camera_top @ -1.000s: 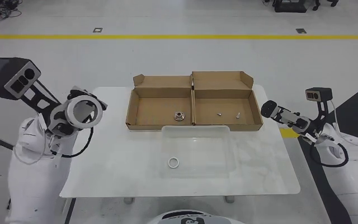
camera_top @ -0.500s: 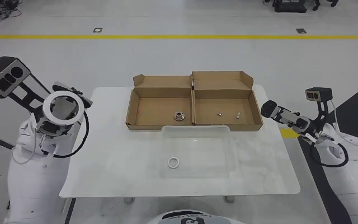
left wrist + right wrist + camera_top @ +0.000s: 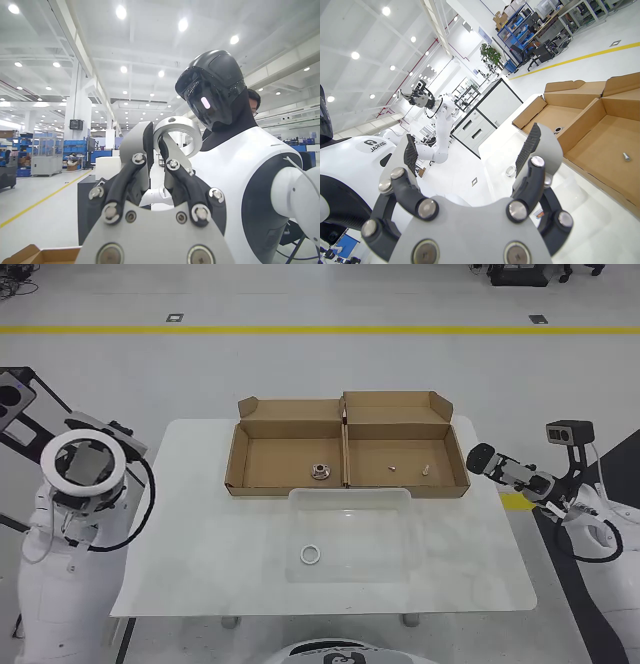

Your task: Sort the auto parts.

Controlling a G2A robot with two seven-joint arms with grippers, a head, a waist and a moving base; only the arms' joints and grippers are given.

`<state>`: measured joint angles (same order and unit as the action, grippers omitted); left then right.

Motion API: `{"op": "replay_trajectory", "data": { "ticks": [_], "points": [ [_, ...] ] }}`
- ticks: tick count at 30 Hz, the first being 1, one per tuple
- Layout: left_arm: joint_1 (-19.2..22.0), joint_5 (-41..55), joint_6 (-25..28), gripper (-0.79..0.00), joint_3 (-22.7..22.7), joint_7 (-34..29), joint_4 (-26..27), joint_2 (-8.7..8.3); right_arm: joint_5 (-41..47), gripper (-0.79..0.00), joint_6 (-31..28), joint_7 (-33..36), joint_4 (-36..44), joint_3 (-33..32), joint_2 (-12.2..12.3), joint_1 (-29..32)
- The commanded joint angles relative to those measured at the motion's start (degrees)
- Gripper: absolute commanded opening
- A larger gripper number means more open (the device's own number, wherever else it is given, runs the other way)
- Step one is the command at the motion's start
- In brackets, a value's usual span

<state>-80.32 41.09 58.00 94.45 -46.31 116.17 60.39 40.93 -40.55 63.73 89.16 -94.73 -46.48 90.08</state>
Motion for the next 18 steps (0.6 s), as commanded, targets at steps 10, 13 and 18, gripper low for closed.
{"op": "replay_trajectory", "data": {
  "ticks": [10, 13, 18],
  "points": [
    [0.43, -6.12, 0.00, -0.785, -3.25, 0.01, -3.72, -0.32, 0.00, 0.000, 0.00, 0.00, 0.00, 0.00, 0.00, 0.00],
    [0.86, -10.26, 0.00, -0.785, -4.17, 0.01, -4.50, -0.87, 0.00, 0.000, 0.00, 0.00, 0.00, 0.00, 0.00, 0.00],
    [2.35, -12.03, 0.00, -0.785, -8.26, 0.01, -6.76, -1.52, 0.00, 0.000, 0.00, 0.00, 0.00, 0.00, 0.00, 0.00]
  ]
}}
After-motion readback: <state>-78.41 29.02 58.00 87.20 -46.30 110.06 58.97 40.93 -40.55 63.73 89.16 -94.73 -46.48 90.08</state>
